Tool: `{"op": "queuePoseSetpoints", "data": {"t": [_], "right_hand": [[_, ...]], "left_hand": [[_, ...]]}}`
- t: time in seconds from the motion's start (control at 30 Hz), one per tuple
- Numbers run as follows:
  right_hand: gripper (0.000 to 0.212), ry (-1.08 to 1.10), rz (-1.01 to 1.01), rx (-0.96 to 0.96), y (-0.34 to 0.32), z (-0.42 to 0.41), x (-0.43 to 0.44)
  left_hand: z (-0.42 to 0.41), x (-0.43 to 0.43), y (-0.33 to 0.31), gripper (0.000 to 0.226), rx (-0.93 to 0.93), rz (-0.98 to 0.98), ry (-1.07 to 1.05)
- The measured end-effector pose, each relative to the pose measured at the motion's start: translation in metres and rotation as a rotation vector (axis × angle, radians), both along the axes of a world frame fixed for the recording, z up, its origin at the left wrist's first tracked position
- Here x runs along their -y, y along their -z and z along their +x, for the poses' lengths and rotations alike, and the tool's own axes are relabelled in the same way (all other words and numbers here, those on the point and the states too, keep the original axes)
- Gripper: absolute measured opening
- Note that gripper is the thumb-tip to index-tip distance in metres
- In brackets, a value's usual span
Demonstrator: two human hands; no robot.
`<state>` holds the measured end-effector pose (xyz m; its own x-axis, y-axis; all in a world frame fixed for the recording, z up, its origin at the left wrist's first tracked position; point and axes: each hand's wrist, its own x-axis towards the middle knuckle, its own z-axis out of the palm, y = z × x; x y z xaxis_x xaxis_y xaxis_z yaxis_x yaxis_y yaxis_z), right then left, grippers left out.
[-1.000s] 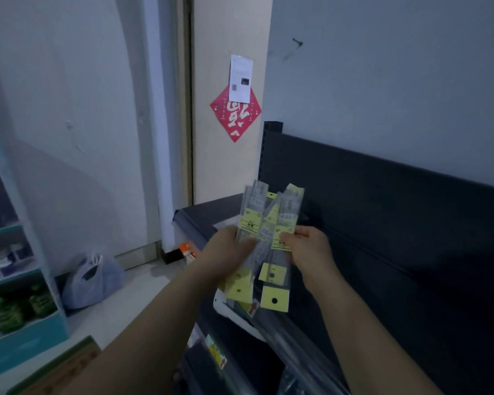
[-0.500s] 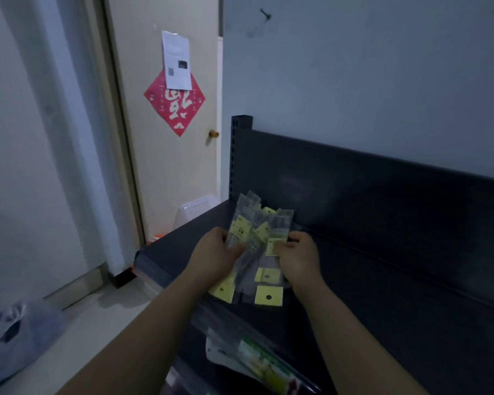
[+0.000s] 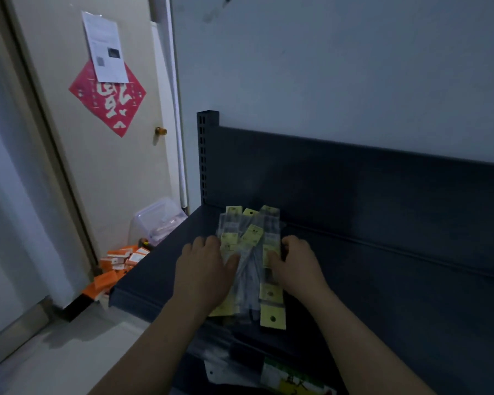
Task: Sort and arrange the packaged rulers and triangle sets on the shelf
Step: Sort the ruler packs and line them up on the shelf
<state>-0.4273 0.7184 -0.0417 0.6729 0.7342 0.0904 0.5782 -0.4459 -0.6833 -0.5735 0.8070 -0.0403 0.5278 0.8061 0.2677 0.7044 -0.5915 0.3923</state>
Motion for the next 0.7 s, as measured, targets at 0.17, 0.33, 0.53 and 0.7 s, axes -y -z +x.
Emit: {"op": "queuePoseSetpoints", "data": {"t": [0.17,0.33,0.53,0.7], "right_hand": [[0.034,-0.036,0.009,0.148,-0.014,-0.008,0.024],[0.051,0.023,-0.039,0.282,-0.011,-0.005,0.062],[0.051,0.158,-0.059,0.350,-0.010,0.013,0.128],[0.049,0.292,-0.057,0.387,-0.014,0.034,0.192]], "left_hand": [[0.011,0.020,-0.016,0.037,0.141,0.126,0.218],[0.032,0.047,-0.019,0.040,0.157,0.083,0.382],[0.065,0.089,-0.011,0.034,0.197,0.118,0.509],[0.099,0.137,-0.014,0.036,0.170,0.118,0.603]]}}
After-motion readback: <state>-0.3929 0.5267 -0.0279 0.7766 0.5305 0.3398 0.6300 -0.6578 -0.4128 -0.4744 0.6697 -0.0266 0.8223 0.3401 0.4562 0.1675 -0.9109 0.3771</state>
